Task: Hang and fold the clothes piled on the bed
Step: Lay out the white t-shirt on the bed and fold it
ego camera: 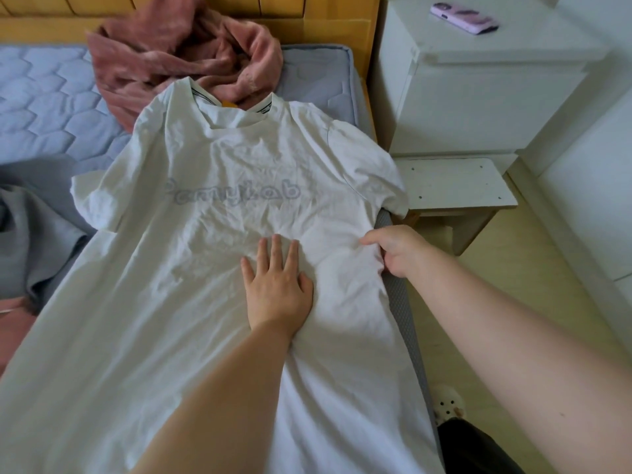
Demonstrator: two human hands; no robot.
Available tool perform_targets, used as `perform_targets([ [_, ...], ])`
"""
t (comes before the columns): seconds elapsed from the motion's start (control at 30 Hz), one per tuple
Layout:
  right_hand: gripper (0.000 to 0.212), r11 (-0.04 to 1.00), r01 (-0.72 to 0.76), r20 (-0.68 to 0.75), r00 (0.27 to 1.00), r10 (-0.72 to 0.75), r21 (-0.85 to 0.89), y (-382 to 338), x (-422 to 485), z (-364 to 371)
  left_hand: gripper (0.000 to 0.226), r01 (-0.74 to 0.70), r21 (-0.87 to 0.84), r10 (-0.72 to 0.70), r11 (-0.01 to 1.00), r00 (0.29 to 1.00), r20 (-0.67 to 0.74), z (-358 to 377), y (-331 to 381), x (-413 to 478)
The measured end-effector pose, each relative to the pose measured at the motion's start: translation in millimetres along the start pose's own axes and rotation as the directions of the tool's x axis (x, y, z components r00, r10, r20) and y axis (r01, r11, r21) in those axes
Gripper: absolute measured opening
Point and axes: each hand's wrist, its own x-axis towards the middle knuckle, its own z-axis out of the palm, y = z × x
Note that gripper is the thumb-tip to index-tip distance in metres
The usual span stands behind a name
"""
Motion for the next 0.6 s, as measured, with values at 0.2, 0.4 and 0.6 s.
perform_targets([
  [0.2, 0.037, 0.991, -0.047, -0.056, 0.997, 0.054, 0.124, 1, 8, -8, 0.073, -0.001, -0.002, 0.001, 1.000, 1.000, -0.005, -2, 0, -1],
  [0.4, 0.042, 0.875, 0.367, -0.445, 0.757, -0.478, -0.315, 15, -2, -6, 0.068, -0.004, 0.000, 0.004, 1.000, 1.000, 0.005, -1, 0, -1],
  [0.6, 0.045, -0.221, 0.490, 0.434, 0.376, -0.819, -0.843, 29, -17, 2, 0.071, -0.008, -0.003, 0.008, 1.000, 1.000, -0.005, -1, -1, -1],
])
